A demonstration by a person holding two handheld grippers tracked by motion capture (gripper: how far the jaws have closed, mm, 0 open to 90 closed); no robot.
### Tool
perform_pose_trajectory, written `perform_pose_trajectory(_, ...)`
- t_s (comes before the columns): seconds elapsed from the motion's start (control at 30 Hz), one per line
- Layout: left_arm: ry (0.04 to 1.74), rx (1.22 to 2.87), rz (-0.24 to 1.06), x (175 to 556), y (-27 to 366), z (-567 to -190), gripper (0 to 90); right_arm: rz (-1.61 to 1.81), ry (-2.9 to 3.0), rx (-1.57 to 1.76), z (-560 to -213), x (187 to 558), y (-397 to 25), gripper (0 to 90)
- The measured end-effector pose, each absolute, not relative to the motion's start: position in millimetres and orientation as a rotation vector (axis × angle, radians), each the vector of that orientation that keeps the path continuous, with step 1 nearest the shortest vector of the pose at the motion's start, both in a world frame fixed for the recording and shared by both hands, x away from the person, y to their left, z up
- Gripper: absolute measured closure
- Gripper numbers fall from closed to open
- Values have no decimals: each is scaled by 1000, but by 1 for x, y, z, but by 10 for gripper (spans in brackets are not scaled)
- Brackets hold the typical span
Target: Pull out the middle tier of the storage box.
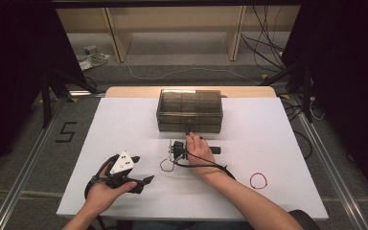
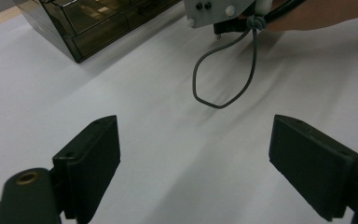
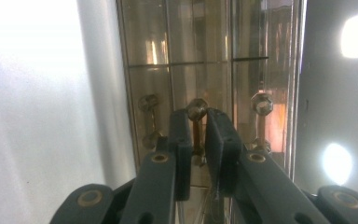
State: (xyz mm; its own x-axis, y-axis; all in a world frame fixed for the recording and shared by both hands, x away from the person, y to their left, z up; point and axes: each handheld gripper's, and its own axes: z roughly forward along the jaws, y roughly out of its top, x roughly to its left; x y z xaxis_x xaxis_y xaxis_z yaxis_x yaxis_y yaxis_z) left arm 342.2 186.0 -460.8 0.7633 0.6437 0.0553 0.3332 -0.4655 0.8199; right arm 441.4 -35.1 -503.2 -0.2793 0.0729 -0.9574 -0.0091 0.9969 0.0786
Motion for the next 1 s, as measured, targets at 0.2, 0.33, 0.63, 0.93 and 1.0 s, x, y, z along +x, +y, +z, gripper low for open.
perform_pose_trajectory(0.2,730,2091,454,342,186,-461,163,80,1852,45,-503,438,-34,814)
perform_pose_trajectory(0.33,729,2090,455,342,186,-461,163,80,1851,44,-504,435,-34,814)
perform_pose_trajectory(0.63,729,2093,458,342,187,-460,163,84,1856,54,-502,429,-34,813)
perform_pose_trajectory(0.93,728,2093,461,342,188,-460,163,82,1862,56,-502,423,-35,812)
perform_pose_trajectory(1.0,728,2092,462,341,188,-460,163,83,1861,57,-502,423,-35,812)
